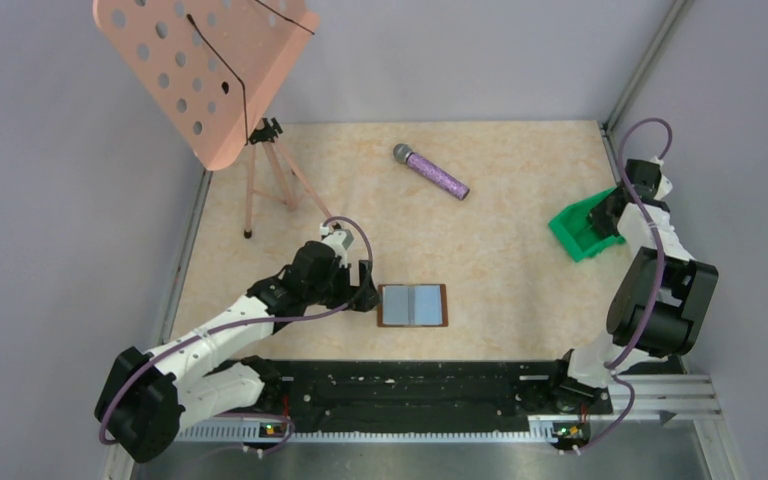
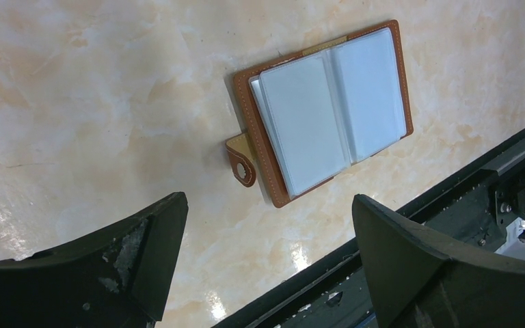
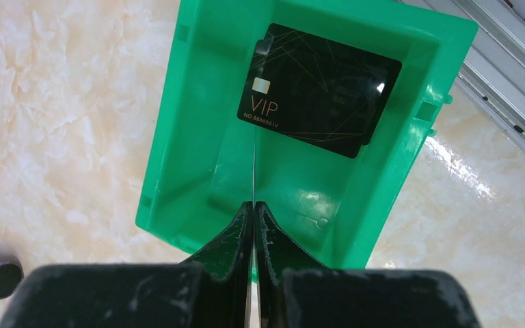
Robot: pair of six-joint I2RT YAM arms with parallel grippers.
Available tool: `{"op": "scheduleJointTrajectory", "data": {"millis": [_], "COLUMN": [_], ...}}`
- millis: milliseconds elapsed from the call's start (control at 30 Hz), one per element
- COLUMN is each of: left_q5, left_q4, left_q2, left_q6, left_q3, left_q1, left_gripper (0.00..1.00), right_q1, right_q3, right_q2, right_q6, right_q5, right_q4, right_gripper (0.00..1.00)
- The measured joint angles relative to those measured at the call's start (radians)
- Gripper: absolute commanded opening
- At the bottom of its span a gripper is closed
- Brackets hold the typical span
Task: Take the credit cards out of the card holder
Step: Place the credit card in the storage box.
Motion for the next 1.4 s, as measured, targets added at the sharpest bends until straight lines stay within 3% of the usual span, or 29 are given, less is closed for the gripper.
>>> {"op": "scheduleJointTrajectory", "data": {"millis": [1067, 1400], "left_q5": [-0.013, -0.013], "left_q4": [-0.018, -0.018], "left_q2": [-0.013, -0.013], "left_q6": [0.0, 0.0], "left_q3": [0.002, 0.002], "left_q1": [0.0, 0.0], "left_gripper": [0.95, 0.95], "right_q1": [-0.061, -0.099], "right_q3": [0.05, 0.045], "right_q2": [-0.005, -0.01], "right_q6": [-0.03, -0.027], "right_q5": [-0.034, -0.009], "right_q4": [0.002, 0.079], "right_gripper": [0.0, 0.0]}}
